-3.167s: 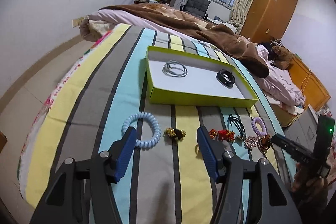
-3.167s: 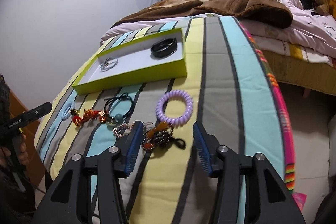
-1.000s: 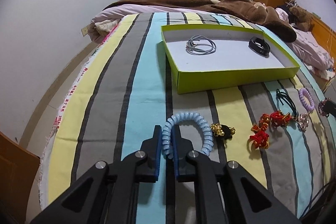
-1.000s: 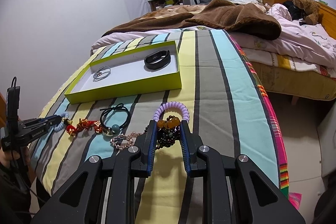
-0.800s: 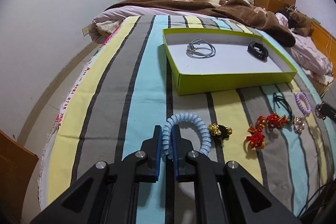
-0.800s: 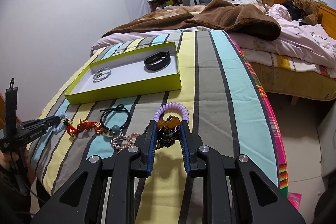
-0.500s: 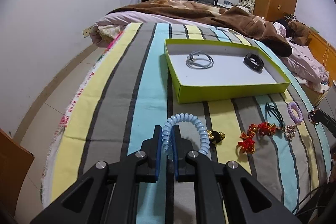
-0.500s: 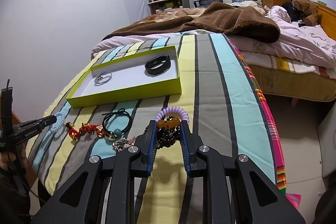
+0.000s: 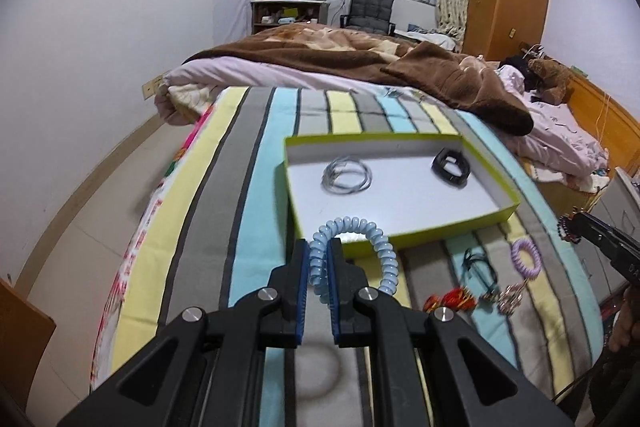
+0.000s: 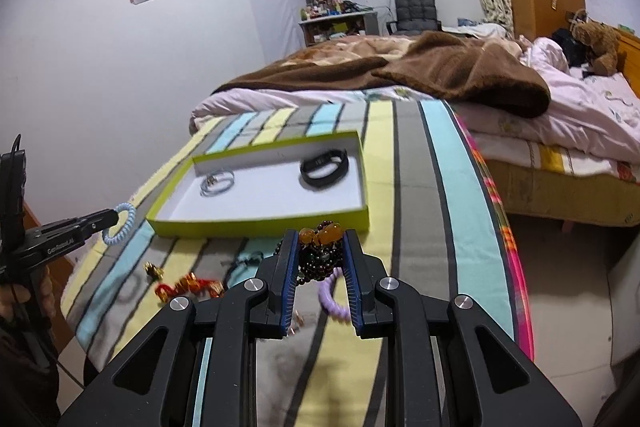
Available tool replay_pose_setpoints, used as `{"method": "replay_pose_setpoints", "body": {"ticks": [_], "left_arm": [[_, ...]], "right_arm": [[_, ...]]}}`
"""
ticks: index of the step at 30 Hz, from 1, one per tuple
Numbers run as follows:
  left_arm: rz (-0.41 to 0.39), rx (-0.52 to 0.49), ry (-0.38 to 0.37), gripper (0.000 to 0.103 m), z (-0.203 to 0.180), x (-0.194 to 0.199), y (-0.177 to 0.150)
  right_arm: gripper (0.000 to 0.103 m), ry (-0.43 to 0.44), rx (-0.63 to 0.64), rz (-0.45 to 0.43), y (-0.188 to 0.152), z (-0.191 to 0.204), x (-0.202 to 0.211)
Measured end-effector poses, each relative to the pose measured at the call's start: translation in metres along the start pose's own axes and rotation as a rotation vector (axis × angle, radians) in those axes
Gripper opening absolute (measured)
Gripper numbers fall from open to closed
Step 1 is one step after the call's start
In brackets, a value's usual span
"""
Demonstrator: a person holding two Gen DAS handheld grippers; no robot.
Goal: Organize jewelry
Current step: 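Carry both items into the yellow-green box and open both tools to release them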
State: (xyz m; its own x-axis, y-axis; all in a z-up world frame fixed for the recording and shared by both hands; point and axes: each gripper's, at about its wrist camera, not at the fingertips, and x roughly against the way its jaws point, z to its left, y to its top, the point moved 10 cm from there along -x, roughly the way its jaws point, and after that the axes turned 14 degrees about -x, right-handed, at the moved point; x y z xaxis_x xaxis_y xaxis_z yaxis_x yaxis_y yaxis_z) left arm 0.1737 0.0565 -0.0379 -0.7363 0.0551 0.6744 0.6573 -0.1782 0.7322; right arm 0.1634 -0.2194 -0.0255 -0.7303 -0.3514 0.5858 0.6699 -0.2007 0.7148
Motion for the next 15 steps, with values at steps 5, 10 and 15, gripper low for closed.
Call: {"method": "replay_pose_setpoints", "body": {"ticks": [5, 10, 15], "left_arm": [[-0.011, -0.009, -0.028, 0.010, -0.007, -0.009, 0.019], [-0.007, -0.013, -0.038, 0.010, -0.011, -0.026, 0.033], [0.013, -0.003, -0.065, 0.010, -0.014, -0.049, 0.041]], "right_arm": [[0.023, 0.041, 0.015, 0.003, 0.020, 0.017, -0.010], [0.023, 0.070, 0.028, 0.025, 0.041, 0.031, -0.035], [0.023, 0.076, 0.045, 0.058, 0.058, 0.041, -0.069]]}}
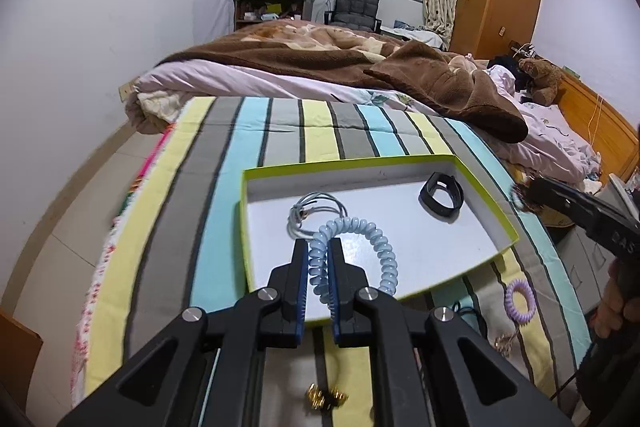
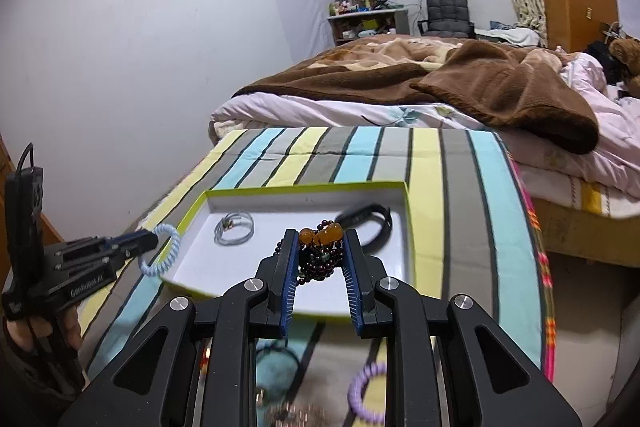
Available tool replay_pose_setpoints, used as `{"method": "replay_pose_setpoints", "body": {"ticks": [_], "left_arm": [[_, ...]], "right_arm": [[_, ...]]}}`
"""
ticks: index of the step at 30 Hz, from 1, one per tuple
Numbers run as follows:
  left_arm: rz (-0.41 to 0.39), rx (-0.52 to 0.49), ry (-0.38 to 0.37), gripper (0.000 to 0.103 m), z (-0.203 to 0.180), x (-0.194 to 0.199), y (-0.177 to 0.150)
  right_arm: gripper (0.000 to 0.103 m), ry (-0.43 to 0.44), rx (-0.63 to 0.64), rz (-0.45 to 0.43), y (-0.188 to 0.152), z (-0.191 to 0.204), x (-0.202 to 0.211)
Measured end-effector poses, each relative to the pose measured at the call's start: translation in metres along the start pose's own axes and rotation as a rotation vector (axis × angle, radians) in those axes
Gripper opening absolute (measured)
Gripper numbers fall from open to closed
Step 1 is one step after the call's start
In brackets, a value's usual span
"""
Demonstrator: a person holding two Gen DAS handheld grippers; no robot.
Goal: Organize jewelry
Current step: 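Carry both items into the yellow-green box and open both tools to release them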
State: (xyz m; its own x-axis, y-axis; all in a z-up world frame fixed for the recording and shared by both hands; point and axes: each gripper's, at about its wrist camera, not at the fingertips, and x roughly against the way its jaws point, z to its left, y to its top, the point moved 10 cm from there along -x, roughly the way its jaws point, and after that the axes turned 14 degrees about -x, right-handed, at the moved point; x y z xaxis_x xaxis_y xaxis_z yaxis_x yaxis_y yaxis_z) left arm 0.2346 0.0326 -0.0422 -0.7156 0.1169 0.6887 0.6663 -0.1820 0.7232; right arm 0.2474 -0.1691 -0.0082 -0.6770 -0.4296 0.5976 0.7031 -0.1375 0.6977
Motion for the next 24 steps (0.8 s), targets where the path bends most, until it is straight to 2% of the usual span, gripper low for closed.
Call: {"method": "replay_pose_setpoints", "body": {"ticks": [6, 15, 24], "left_arm": [[0.026, 0.003, -0.019, 0.010, -0.001, -0.024, 0.005], [0.098, 0.003, -0.027, 0.010, 0.001, -0.058, -0.002], [0.131, 0.005, -0.022, 0.010, 0.005, -0.070, -0.011]], "right_arm": [[0.022, 0.012, 0.001, 0.063, 0.016, 0.006, -0.047], [0.022, 0.023, -0.011, 0.170, 0.012, 0.012, -0.110], [0.023, 0.015, -0.007, 0.232, 0.001, 0.013, -0.137]]}}
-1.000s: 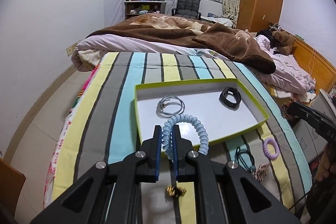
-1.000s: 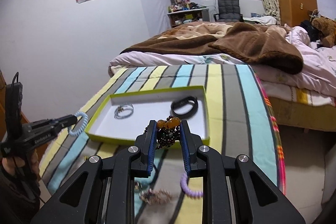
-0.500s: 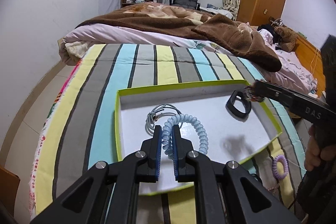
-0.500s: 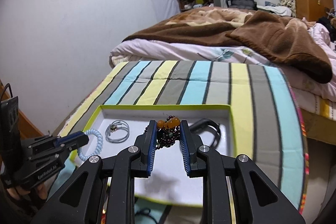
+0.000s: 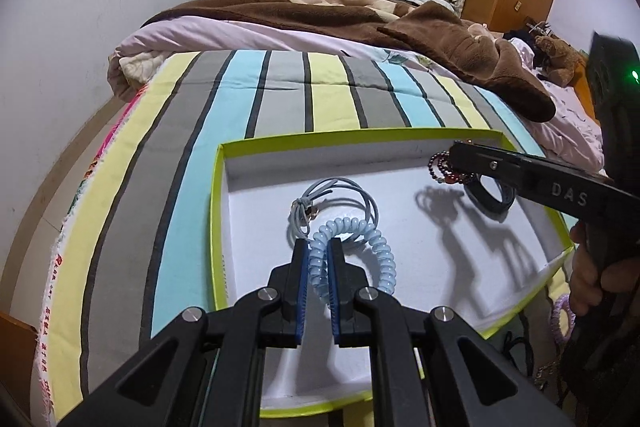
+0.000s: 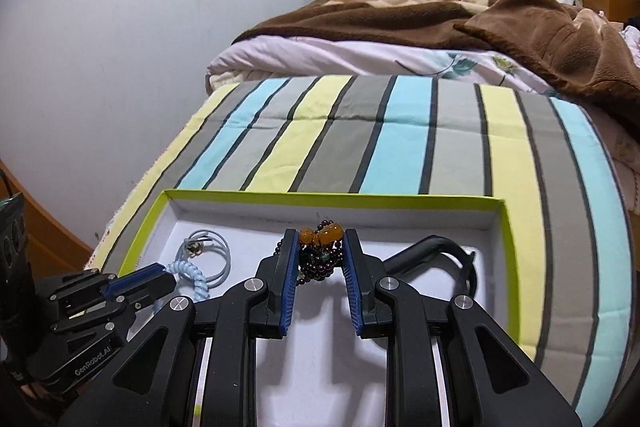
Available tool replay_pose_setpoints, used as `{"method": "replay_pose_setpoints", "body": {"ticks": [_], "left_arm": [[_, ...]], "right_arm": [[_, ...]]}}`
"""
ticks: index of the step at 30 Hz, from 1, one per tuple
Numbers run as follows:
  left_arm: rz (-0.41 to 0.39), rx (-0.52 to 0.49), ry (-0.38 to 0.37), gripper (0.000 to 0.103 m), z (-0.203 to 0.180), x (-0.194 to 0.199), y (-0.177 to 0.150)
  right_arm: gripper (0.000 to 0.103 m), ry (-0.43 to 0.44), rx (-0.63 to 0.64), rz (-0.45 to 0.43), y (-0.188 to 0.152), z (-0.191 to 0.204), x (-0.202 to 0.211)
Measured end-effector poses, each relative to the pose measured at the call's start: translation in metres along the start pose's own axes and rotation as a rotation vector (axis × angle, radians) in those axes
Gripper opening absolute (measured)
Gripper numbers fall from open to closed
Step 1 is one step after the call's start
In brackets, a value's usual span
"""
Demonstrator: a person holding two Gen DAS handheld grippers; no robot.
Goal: Organize jewelry
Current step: 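Carry both items into the yellow-green box and open both tools to release them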
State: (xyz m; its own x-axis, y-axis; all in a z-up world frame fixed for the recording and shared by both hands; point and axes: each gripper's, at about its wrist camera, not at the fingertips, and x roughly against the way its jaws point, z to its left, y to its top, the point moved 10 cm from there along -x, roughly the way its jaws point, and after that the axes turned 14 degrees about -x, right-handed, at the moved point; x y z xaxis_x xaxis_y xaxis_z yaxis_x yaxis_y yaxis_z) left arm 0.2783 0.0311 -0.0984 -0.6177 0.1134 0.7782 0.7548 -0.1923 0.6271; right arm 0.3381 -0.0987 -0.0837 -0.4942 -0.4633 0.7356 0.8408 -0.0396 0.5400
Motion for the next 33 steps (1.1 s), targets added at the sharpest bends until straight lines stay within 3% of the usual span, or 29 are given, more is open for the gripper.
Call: {"method": "replay_pose_setpoints", "body": {"ticks": [8, 19, 23, 25, 29, 33], "left_arm": [[0.012, 0.029, -0.014, 0.010, 0.003, -0.006, -0.004], [0.014, 0.036, -0.013, 0.011, 0.005, -0.005, -0.003], [0.006, 0.036, -0.016, 0.023, 0.004, -0.003, -0.001], [0.005, 0.036, -0.019, 0.024, 0.003, -0.002, -0.001], [-0.008, 0.040, -0.023, 0.024, 0.002, 0.002, 0.000], [-0.029, 0.030, -0.024, 0.030, -0.001, 0.010, 0.003]], "right_arm": [[0.023, -0.013, 0.009, 0.051, -0.006, -0.003, -0.017], [0.024, -0.025, 0.020, 0.051, -0.006, -0.003, -0.021], [0.025, -0.024, 0.021, 0.050, -0.006, -0.003, -0.020], [0.026, -0.024, 0.019, 0.049, -0.006, -0.003, -0.020], [0.043, -0.017, 0.021, 0.036, -0.005, -0.002, -0.016], [0.043, -0.022, 0.031, 0.020, -0.005, 0.001, -0.010]]}}
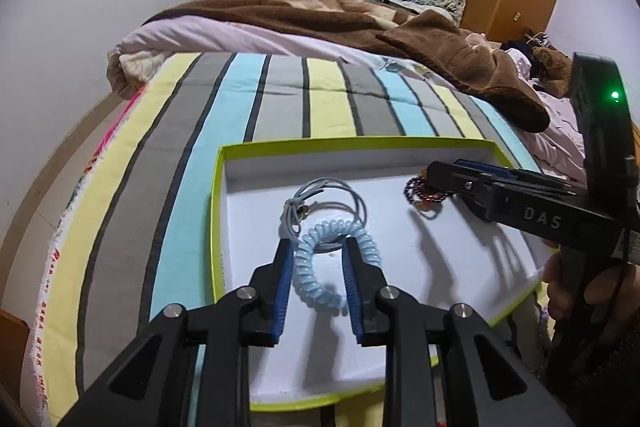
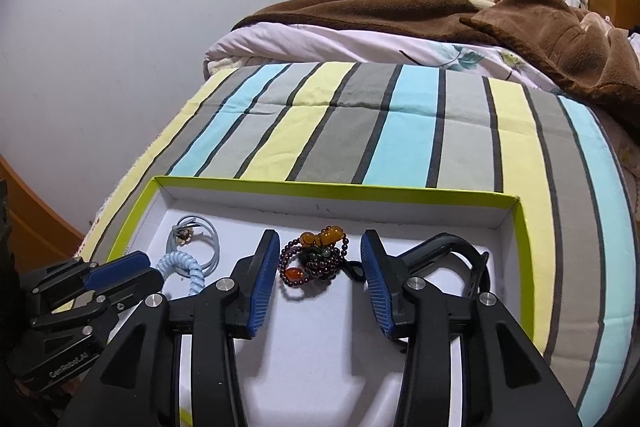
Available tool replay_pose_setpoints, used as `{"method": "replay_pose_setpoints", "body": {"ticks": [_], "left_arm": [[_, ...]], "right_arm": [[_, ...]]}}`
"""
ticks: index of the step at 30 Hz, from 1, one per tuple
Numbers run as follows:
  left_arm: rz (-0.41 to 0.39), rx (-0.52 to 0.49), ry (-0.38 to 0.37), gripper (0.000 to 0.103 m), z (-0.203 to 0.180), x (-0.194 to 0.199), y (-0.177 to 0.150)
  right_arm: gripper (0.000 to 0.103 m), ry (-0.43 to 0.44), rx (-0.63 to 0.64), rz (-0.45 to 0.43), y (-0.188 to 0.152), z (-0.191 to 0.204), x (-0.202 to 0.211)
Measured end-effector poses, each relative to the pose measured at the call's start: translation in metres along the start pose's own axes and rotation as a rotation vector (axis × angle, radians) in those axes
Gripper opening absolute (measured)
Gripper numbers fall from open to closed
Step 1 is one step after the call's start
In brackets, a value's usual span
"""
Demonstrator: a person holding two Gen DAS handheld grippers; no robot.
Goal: Organize jewelry
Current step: 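Carry both items into the yellow-green box and open both tools to release them, then close the left tool on the gold-and-black hair clip while the right tool grasps the lavender coil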
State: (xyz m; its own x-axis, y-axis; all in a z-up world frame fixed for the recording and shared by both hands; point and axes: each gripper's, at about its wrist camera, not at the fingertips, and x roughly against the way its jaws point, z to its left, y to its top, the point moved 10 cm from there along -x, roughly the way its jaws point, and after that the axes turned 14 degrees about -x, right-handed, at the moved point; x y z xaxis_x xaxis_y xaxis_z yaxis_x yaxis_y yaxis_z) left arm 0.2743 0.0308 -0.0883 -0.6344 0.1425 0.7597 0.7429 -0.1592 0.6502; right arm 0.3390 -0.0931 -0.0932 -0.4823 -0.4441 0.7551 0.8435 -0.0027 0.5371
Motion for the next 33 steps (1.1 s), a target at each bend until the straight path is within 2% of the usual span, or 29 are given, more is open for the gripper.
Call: {"method": "replay_pose_setpoints", "body": {"ticks": [11, 20, 28, 33], "left_arm": [[-0.071, 0.027, 0.012, 0.046, -0.002, 0.041, -0.004], [-0.115, 0.046, 0.013, 0.050, -0.005, 0.073, -0.021], [-0.141, 0.075, 0.028, 0.051, -0.005, 0.097, -0.046], [-0.133, 0.087, 0.023, 0.051, -0.007, 0.104, -0.065]], "right_arm": [[0.043, 0.019, 0.012, -0.058, -0.009, 0.007, 0.043], [0.043, 0.013, 0.025, -0.112, -0.037, 0.001, 0.093], [0.043, -0.038, 0.007, -0.165, -0.065, -0.027, 0.136], [0.043, -0.087, -0.030, -0.165, -0.089, -0.052, 0.146]]}}
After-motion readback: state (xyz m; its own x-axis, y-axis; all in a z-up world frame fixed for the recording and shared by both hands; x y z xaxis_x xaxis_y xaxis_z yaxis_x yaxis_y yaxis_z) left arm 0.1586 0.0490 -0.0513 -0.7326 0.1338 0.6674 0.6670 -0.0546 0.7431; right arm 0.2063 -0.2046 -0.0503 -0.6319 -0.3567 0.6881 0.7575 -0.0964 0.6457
